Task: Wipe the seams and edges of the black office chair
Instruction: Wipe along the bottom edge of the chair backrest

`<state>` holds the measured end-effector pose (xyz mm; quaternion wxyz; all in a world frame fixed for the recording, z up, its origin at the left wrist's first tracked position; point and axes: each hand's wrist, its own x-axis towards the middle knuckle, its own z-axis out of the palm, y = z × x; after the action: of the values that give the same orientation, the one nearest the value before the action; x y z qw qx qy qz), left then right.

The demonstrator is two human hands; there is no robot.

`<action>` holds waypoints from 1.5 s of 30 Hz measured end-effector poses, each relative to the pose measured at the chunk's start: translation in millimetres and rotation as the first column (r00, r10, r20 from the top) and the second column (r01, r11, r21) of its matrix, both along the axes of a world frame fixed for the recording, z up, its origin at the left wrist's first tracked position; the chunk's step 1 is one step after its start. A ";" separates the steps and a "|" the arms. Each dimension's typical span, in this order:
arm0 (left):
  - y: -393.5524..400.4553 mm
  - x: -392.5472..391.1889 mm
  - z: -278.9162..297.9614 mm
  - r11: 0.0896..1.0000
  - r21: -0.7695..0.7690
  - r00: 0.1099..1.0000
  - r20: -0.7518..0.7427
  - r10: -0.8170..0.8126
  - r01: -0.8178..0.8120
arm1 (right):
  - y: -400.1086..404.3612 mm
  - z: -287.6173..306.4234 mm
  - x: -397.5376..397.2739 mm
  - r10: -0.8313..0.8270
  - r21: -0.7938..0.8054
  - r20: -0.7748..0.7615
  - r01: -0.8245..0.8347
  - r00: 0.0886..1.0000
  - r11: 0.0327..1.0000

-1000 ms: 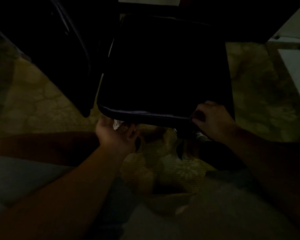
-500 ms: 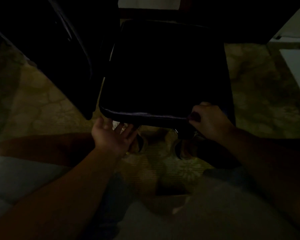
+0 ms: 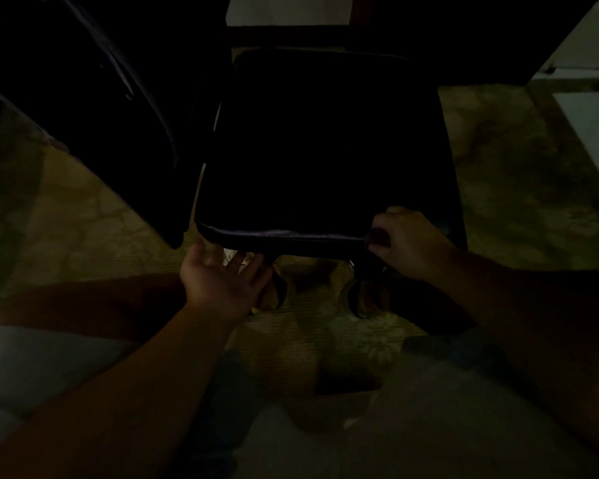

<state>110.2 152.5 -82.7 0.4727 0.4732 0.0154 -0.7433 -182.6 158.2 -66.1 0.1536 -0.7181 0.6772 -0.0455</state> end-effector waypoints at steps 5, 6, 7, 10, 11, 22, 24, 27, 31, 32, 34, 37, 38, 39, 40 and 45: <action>0.4 -0.6 -1.2 1.000 -0.009 1.000 0.000 0.001 -0.001 | 0.3 -1.2 -1.9 -0.137 -0.114 0.024 0.139 0.990 0.984; 0.5 -0.8 -2.0 1.000 -0.011 1.000 -0.004 0.000 0.000 | 0.5 -1.0 -0.7 -0.125 -0.106 0.023 0.127 0.992 0.986; 0.4 -1.1 -2.4 1.000 -0.009 1.000 -0.005 0.002 -0.002 | 0.7 -1.6 1.0 -0.092 -0.085 0.025 0.094 0.995 0.992; 0.0 -1.4 -2.1 1.000 -0.001 1.000 -0.004 0.009 -0.009 | -1.7 -3.0 0.8 -0.046 -0.060 0.017 0.047 0.999 0.997; -0.3 -1.6 -1.8 1.000 0.000 1.000 0.000 0.007 -0.007 | -3.2 -2.7 -1.4 -0.092 -0.084 0.021 0.093 0.996 0.992; -1.1 -1.8 0.5 1.000 -0.011 1.000 -0.015 -0.007 0.007 | -7.0 0.6 3.3 -0.171 -0.118 0.033 0.174 0.985 0.978; -1.9 -3.3 0.7 1.000 -0.012 1.000 -0.005 -0.003 0.003 | -7.5 -0.4 6.0 -0.096 -0.081 0.004 0.096 0.995 0.992; -2.2 -4.0 0.7 1.000 -0.010 1.000 -0.001 0.007 -0.007 | -9.7 1.5 5.2 -0.062 -0.059 -0.017 0.061 0.998 0.996; -2.1 -4.2 -1.3 1.000 -0.022 1.000 0.008 -0.004 0.004 | -10.8 4.2 5.6 -0.099 -0.084 -0.028 0.096 0.995 0.992; -2.4 -4.4 -2.4 1.000 -0.024 1.000 0.012 -0.003 0.004 | -9.8 3.2 8.5 -0.042 -0.056 -0.035 0.040 0.998 0.998; -3.1 -3.5 -4.7 1.000 -0.023 1.000 0.014 -0.004 0.005 | -8.4 2.1 11.8 0.018 -0.025 -0.034 -0.019 0.999 1.000; -4.1 -2.4 -6.9 1.000 -0.022 1.000 0.012 -0.010 0.010 | -10.9 2.6 5.5 -0.111 -0.098 0.004 0.111 0.994 0.989; -3.9 -2.2 -7.6 1.000 -0.020 1.000 0.010 -0.010 0.010 | -11.3 2.1 4.4 -0.129 -0.104 0.007 0.129 0.992 0.986; -3.8 -2.2 -8.2 1.000 -0.021 1.000 0.010 -0.010 0.010 | -10.8 1.9 4.9 -0.114 -0.094 0.005 0.114 0.993 0.989; -3.8 -2.1 -9.0 1.000 -0.024 1.000 0.012 -0.010 0.010 | -10.0 1.0 6.8 -0.077 -0.075 0.001 0.077 0.997 0.994; -4.6 -0.7 -9.5 0.999 -0.043 1.000 0.006 -0.011 0.011 | -12.1 -1.6 2.8 -0.126 -0.118 0.002 0.125 0.992 0.985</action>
<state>109.4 147.9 -92.2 0.4787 0.4654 -0.0044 -0.7445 -179.8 146.1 -67.7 0.1062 -0.6821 0.7175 -0.0931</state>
